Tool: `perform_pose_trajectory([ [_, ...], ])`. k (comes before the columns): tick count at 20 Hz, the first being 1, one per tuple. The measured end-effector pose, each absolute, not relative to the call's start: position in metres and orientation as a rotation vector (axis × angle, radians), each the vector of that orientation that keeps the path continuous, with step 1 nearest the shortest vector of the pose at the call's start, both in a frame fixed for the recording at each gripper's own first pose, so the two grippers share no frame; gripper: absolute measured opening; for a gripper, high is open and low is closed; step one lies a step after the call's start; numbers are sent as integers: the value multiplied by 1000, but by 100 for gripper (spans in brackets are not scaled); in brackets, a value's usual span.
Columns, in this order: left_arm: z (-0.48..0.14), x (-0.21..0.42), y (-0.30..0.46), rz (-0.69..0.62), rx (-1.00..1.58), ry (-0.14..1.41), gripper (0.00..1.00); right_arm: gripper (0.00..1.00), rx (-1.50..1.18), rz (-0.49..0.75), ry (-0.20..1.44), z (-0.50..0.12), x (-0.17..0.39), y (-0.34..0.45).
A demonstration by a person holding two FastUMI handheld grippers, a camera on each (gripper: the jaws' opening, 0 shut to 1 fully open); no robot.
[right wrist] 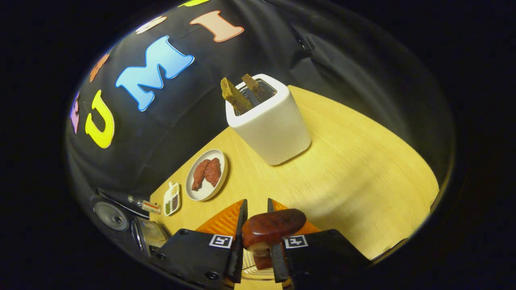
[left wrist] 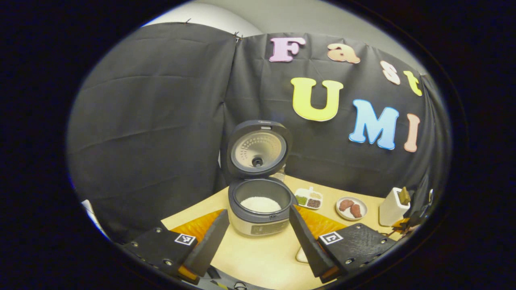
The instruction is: Close the left gripper, press the button to open the rice cooker; take a wooden spoon from the chopstick holder with the right hand, scoop a spoonful of rice and pour it into the rice cooker, then put the wooden spoon back into the chopstick holder.
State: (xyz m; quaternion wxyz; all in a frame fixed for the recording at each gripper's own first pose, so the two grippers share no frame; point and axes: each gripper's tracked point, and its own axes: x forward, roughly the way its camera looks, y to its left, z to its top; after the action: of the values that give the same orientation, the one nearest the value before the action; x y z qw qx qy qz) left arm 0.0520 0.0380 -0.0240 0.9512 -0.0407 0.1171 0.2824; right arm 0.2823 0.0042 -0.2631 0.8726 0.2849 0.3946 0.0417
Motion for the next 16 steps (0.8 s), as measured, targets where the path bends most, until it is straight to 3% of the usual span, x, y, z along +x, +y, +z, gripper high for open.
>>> perform_pose_trajectory([
  [4,-34,59,18,517,-58,259,95,23,628,98,767,-238,280,14],
  [7,-35,77,9,451,-109,275,95,25,621,92,713,-205,274,7],
  [8,-26,86,6,417,-134,253,95,22,607,84,688,-191,274,3],
  [9,-18,94,2,383,-151,234,96,25,593,74,657,-178,272,0],
  [16,10,113,32,221,-143,179,95,21,515,-78,473,-111,234,-40],
])
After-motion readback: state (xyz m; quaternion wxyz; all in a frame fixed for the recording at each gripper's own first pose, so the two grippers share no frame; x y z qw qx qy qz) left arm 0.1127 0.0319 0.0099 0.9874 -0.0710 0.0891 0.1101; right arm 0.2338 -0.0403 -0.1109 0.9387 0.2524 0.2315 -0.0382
